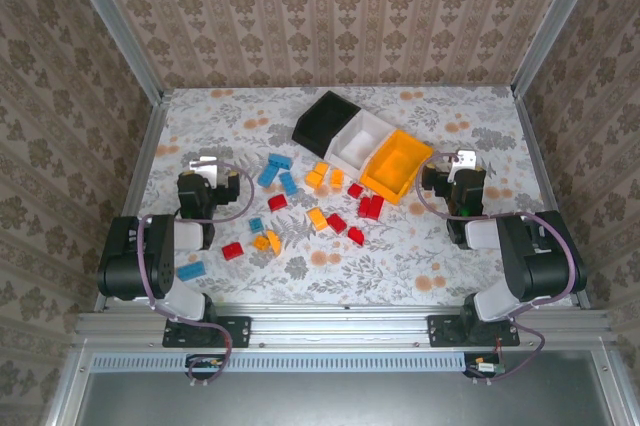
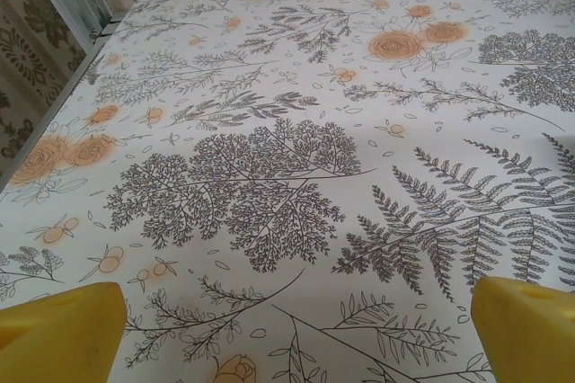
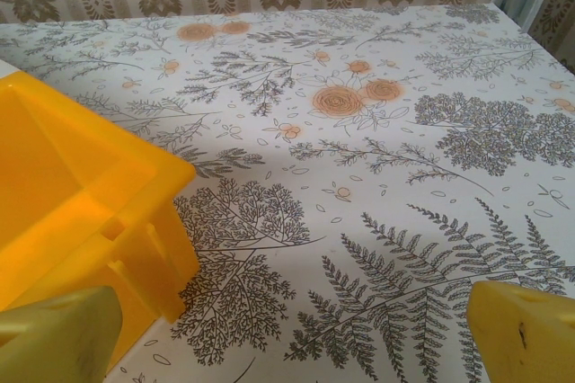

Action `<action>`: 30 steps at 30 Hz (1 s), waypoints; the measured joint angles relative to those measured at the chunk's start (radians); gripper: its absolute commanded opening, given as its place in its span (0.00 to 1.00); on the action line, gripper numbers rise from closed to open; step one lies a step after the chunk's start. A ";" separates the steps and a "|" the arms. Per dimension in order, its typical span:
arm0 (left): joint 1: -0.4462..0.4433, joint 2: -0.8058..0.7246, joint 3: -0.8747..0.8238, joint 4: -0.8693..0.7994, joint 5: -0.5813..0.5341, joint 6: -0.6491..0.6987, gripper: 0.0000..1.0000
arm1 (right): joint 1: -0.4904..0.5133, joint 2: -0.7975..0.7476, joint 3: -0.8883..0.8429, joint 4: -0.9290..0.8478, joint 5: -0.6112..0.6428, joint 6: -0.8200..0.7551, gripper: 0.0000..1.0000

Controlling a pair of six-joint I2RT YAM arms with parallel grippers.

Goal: Sort the legos into containers by color

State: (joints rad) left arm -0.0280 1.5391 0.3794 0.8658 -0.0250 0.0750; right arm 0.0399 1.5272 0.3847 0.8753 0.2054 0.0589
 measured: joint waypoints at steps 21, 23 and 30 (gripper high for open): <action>0.016 -0.173 0.311 -0.473 -0.126 -0.066 1.00 | -0.007 -0.115 0.233 -0.436 0.123 0.081 1.00; 0.016 -0.206 0.365 -0.561 -0.154 -0.103 1.00 | -0.020 -0.125 0.388 -0.616 0.134 0.137 1.00; 0.017 -0.259 0.528 -0.851 -0.181 -0.256 1.00 | -0.043 -0.078 0.798 -1.086 0.064 0.296 1.00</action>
State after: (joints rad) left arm -0.0113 1.2804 0.9073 0.0151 -0.2058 -0.1810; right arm -0.0032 1.4490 1.1831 -0.2111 0.2699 0.3546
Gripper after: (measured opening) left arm 0.997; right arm 0.999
